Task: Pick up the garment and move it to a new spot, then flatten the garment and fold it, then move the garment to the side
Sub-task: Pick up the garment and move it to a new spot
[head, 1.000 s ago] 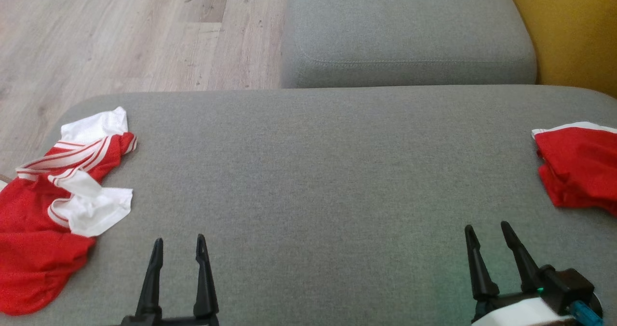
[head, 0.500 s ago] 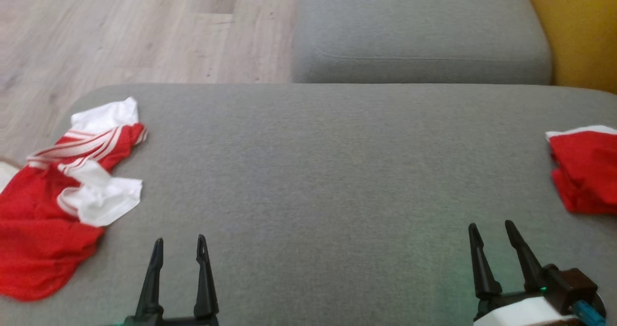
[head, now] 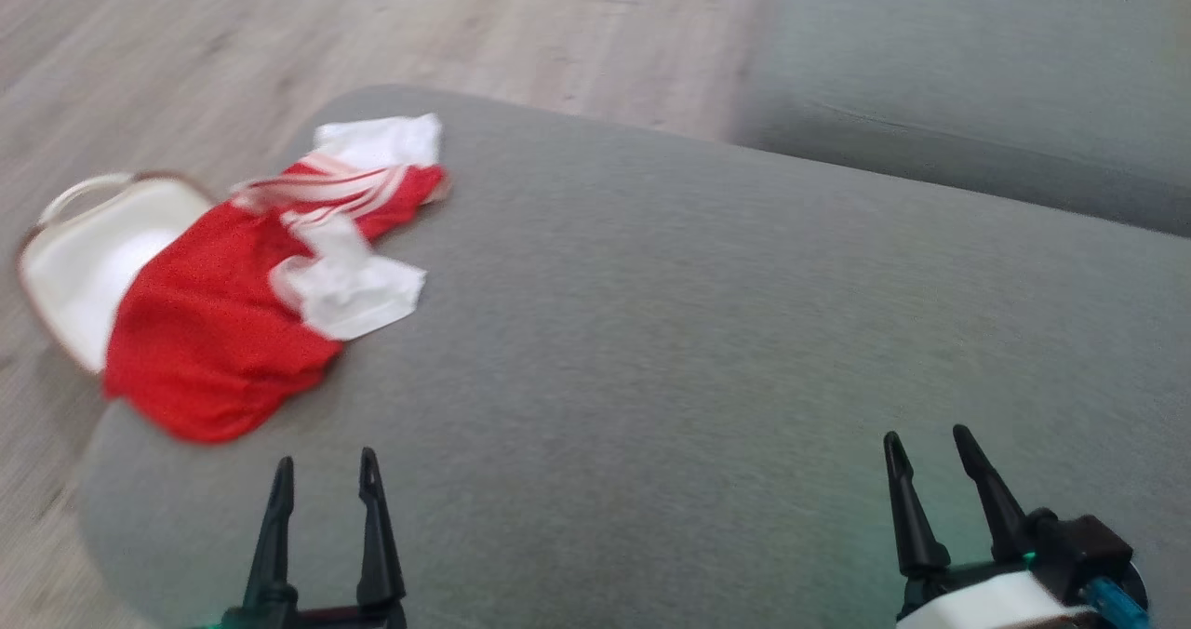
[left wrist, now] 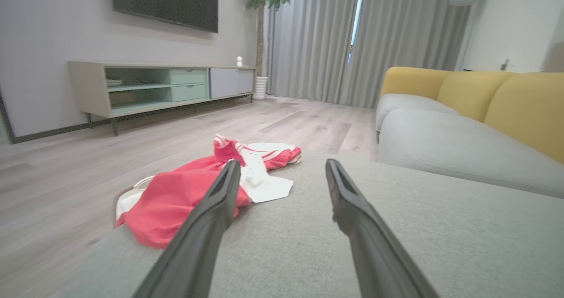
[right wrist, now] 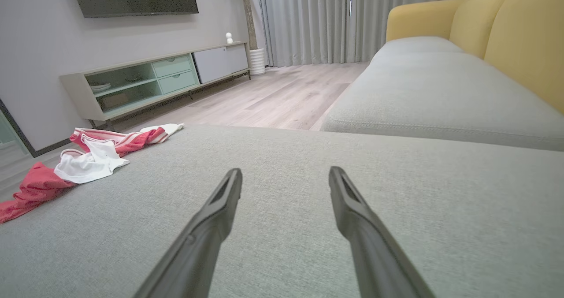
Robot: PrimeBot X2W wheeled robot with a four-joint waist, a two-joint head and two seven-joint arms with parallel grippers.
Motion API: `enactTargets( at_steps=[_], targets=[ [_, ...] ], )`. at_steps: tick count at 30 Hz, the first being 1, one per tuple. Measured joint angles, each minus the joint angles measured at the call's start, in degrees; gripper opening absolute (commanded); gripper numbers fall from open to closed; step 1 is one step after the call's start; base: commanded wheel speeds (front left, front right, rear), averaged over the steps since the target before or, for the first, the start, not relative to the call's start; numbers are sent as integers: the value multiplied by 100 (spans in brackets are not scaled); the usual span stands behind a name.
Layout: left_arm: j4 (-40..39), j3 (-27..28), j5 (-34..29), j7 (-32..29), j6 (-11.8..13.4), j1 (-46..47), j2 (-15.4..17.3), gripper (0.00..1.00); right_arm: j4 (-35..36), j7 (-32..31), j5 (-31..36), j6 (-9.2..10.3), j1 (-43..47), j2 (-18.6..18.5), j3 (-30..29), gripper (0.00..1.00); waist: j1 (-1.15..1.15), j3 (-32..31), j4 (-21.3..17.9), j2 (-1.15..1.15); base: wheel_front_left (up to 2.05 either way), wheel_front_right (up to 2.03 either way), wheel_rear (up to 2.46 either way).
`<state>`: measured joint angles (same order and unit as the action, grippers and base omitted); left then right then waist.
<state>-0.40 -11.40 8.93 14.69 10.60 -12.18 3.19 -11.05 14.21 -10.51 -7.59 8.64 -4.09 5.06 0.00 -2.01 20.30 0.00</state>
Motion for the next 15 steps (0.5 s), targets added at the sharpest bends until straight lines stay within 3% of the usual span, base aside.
enactTargets(
  at_steps=[7,13,15],
  targets=[
    [-111,132,-23,0,59,-6,1,100,4,0,1,0,-125,51,-12,100,0,92,739,0,0,0,0],
    [-186,261,-113,0,89,-5,2,100,-16,0,1,0,-126,69,10,100,0,157,835,0,0,0,0],
    [-199,369,-231,0,-19,35,9,100,33,0,1,0,-125,70,-16,100,-1,198,844,0,0,0,0]
  ],
)
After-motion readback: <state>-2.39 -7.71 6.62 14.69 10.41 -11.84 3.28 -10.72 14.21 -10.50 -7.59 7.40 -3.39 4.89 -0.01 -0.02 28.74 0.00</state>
